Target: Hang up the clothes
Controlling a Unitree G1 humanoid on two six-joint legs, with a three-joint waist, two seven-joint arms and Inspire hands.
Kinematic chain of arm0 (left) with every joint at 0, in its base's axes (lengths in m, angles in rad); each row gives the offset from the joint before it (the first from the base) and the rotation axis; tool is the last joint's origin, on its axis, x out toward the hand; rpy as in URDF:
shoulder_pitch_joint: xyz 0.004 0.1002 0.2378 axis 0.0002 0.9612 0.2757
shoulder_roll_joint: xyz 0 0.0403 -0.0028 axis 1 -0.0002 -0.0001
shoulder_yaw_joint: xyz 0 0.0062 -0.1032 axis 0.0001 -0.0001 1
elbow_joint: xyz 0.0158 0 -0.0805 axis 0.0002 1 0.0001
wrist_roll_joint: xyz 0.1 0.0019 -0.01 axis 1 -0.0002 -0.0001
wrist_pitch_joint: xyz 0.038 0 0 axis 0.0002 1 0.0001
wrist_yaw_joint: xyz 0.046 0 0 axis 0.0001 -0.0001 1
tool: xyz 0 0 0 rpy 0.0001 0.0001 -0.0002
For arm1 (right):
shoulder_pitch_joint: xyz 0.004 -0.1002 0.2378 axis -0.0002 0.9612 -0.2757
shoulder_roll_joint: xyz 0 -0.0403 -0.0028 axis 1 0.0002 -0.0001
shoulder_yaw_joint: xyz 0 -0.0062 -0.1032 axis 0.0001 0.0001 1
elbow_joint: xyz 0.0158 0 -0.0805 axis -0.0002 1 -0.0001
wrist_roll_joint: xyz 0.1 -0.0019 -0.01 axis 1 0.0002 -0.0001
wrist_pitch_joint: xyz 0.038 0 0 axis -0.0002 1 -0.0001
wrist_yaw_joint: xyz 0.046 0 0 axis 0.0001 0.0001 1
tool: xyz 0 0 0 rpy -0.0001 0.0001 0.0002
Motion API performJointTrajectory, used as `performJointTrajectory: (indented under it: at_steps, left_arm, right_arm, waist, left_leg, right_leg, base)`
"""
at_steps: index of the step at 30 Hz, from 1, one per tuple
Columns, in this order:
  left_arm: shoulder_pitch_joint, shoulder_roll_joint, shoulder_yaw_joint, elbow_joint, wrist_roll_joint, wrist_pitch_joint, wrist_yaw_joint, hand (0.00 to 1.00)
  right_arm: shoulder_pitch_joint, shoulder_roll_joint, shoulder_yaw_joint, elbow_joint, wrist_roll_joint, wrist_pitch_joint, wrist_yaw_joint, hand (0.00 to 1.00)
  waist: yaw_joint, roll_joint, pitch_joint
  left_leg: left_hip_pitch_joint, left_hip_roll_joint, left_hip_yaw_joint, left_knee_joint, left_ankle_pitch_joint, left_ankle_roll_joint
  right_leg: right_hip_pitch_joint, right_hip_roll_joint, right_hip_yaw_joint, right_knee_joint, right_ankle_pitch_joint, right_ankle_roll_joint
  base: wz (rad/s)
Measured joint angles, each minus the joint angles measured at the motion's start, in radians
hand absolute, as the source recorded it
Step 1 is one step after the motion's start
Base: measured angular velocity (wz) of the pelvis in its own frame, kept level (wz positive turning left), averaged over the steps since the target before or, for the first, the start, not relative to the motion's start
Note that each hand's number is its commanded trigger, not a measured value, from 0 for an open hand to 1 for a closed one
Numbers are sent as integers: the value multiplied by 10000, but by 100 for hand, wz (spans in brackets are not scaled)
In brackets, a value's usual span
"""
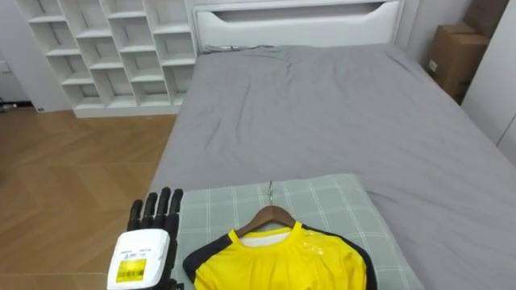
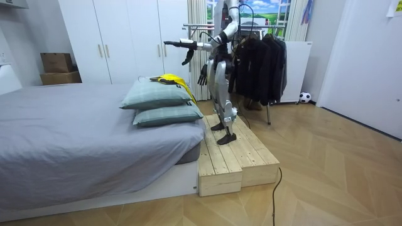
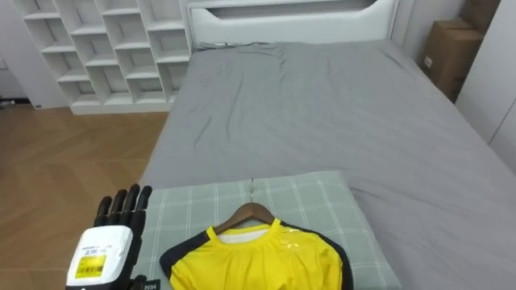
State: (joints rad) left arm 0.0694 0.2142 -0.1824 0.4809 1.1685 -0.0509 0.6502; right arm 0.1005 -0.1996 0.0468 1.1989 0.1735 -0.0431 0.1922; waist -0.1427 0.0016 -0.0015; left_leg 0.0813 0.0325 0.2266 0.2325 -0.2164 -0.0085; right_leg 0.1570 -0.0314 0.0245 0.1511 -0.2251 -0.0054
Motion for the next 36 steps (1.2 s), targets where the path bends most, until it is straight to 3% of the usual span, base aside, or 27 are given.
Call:
performJointTrajectory:
  at_steps: [9,18,26,36]
  left_arm:
    - [-325,-13,-208,-8,118,-13,-508,0]
    - [-875,-12,-378,-367,-46,-29,-1342,0]
    - [-1040,-33,-597,-753,-1004,-19,-2051,0]
    - [-1211,-277,-679,-723,-1777,11,-2749,0]
  right_arm:
    - [-13,-4,-321,41,-171,-10,-70,0]
    - [-45,19,-309,73,-104,8,-19,0]
    - [-99,24,-300,65,-78,6,73,0]
    - [-101,56,-300,78,-42,14,76,0]
  waist:
    - [-203,218,-32]
    - [-288,91,67]
    - [-430,110,20]
    - [-482,43,35]
  left_leg:
    - [26,6,19,-14,0,0]
    - [35,20,56,-75,0,1]
    - [-44,19,108,-117,1,1]
    - [-17,27,166,-127,1,1]
  right_leg:
    - [25,0,-1,18,16,-2]
    - [3,17,31,-27,46,-2]
    - [-109,15,70,-4,48,-2]
    - [-124,18,128,39,61,4]
  base:
    - [0]
    - [0]
    - [-1]
    - [-1]
